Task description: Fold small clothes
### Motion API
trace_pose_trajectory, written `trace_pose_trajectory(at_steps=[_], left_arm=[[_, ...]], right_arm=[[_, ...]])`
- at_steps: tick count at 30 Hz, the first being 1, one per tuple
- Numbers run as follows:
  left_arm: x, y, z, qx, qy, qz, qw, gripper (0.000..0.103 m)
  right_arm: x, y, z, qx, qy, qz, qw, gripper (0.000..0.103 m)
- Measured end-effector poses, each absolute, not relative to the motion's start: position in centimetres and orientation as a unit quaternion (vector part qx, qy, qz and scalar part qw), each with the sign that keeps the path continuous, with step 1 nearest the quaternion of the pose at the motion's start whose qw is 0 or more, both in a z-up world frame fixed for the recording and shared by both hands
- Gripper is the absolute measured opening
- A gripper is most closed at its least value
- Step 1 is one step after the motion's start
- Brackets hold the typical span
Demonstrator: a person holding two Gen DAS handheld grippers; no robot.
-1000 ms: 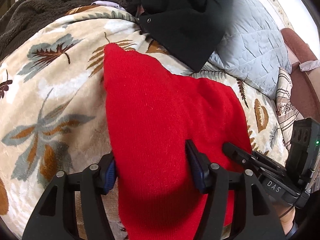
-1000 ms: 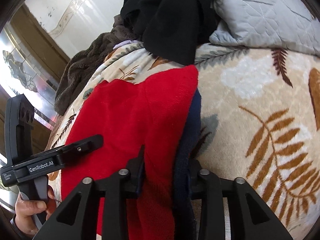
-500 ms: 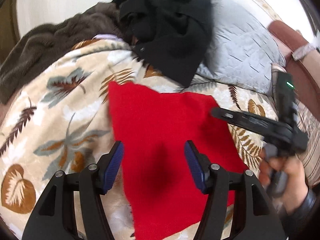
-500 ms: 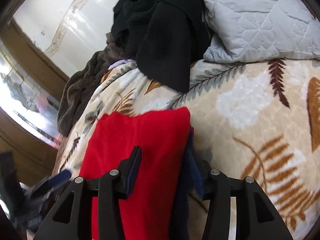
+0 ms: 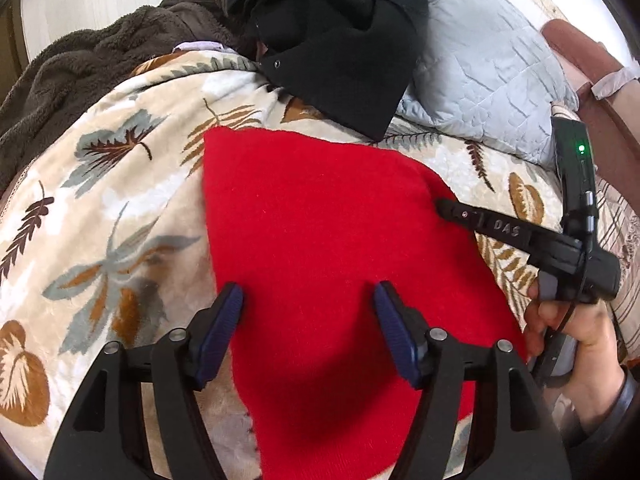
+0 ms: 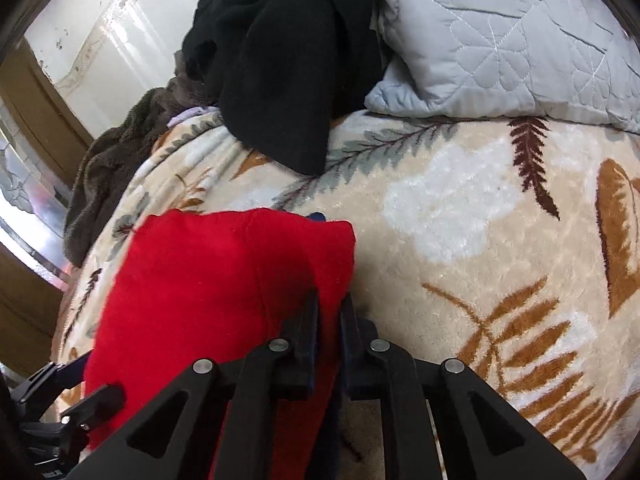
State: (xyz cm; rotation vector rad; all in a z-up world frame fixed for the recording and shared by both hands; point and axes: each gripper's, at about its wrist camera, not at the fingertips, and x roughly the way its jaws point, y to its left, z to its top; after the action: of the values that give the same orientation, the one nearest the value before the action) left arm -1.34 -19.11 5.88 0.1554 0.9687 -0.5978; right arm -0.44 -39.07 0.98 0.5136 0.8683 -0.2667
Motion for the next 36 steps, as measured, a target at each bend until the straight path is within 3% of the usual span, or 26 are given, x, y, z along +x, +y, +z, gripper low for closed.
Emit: trace_pose_trajectory(at_steps=[4, 15, 18, 19, 23, 29, 32, 33, 34, 36], left_arm=[[-2.9, -17.5, 6.8, 0.064, 0.45, -0.293, 0.841, 0.067], [-7.5, -14.8, 3.9, 0.084, 0.474, -0.283, 0.83, 0.067], [-7.7, -15.2, 2.2, 0.087, 0.497, -0.279, 0.817, 0.068], [-7.9, -15.2, 1.9, 0.086, 0.499, -0.281, 0.815, 0.068], [-8.4, -15.7, 1.4, 0.097, 0.5, -0.281, 0.813, 0.068], [-8.3, -16.0, 0.9, 0.095, 0.502, -0.278, 0.813, 0.069], [-8.5, -15.8, 1.1, 0.097, 0.498, -0.277, 0.816, 0.069], [-8.6, -15.7, 1.2, 0.097, 0.496, -0.277, 0.817, 0.069], [-8.9, -15.6, 1.5, 0.099, 0.49, -0.277, 0.82, 0.069], [-9.4, -15.6, 2.2, 0.104, 0.483, -0.278, 0.824, 0.069]], right_arm=[[-3.1, -38.8, 3.2, 0.259, 0.402, -0.105, 0.872, 0.035], [-11.6, -33.4, 2.3, 0.292, 0.406, -0.044, 0.865, 0.042], [-11.1, -32.4, 1.0, 0.269, 0.427, -0.05, 0.862, 0.011], [-11.1, -32.4, 1.3, 0.263, 0.424, -0.053, 0.865, 0.008], [-12.0, -32.2, 2.8, 0.235, 0.402, -0.079, 0.882, 0.006], [-11.4, -31.9, 0.1, 0.213, 0.419, -0.099, 0.877, 0.006], [-10.8, -32.2, 0.5, 0.221, 0.424, -0.1, 0.872, 0.009], [-10.9, -32.2, 0.9, 0.224, 0.422, -0.099, 0.873, 0.016], [-11.0, -32.1, 1.2, 0.226, 0.421, -0.1, 0.873, 0.03], [-12.1, -31.9, 2.2, 0.223, 0.406, -0.109, 0.88, 0.037]])
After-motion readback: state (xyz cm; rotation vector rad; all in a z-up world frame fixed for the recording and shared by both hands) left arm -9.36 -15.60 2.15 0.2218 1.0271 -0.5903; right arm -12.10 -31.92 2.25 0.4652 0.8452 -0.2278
